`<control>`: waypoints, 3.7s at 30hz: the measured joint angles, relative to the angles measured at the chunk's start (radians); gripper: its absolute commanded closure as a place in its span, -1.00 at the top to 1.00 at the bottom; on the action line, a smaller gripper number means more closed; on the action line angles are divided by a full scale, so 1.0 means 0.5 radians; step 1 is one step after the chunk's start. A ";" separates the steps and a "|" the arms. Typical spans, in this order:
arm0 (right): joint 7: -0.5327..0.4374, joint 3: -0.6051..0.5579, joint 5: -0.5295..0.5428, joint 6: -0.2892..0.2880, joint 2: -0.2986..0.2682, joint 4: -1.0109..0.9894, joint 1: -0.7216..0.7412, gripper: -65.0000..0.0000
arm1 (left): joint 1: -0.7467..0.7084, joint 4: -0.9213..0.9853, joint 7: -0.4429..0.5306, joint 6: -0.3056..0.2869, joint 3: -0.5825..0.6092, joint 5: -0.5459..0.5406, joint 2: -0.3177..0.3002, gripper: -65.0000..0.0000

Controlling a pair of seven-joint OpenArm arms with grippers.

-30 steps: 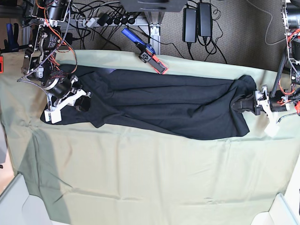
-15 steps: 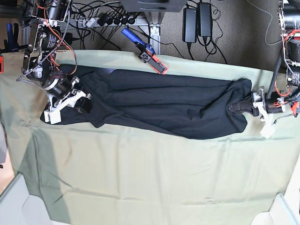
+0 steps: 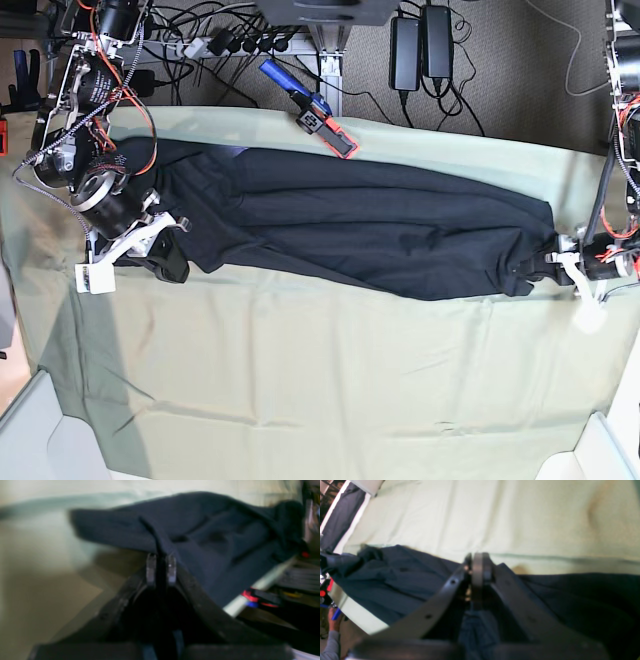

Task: Fold the T-shirt properly
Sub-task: 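Pull the shirt ends apart with both grippers, then release the right gripper, then carry the strip end held by the left gripper toward the strip's middle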

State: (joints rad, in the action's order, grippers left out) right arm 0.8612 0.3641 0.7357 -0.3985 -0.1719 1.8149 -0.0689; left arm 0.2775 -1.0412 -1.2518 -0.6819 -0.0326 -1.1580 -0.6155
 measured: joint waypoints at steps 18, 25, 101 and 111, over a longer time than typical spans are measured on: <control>0.031 0.000 -0.021 0.000 0.001 0.000 0.000 -1.00 | -0.011 0.000 0.027 0.000 0.000 0.087 -0.116 -1.00; 0.040 0.000 -0.021 0.000 0.001 0.000 -0.001 -1.00 | -0.011 0.000 0.027 0.000 0.000 0.122 -0.115 -0.88; 0.097 0.386 0.017 0.000 0.002 0.000 -0.001 -1.00 | -0.258 -1.132 -0.089 -0.012 0.009 0.128 0.407 -1.00; 0.097 0.386 0.016 0.000 0.002 0.000 -0.001 -1.00 | -0.259 -1.134 -0.008 -0.012 0.529 0.346 0.645 -1.00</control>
State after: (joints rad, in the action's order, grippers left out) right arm 0.9096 0.5571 0.7437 -0.3985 -0.1711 1.8149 -0.0692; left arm 0.1482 -1.6081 -1.2556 -0.6880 0.2317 -0.9852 -0.2932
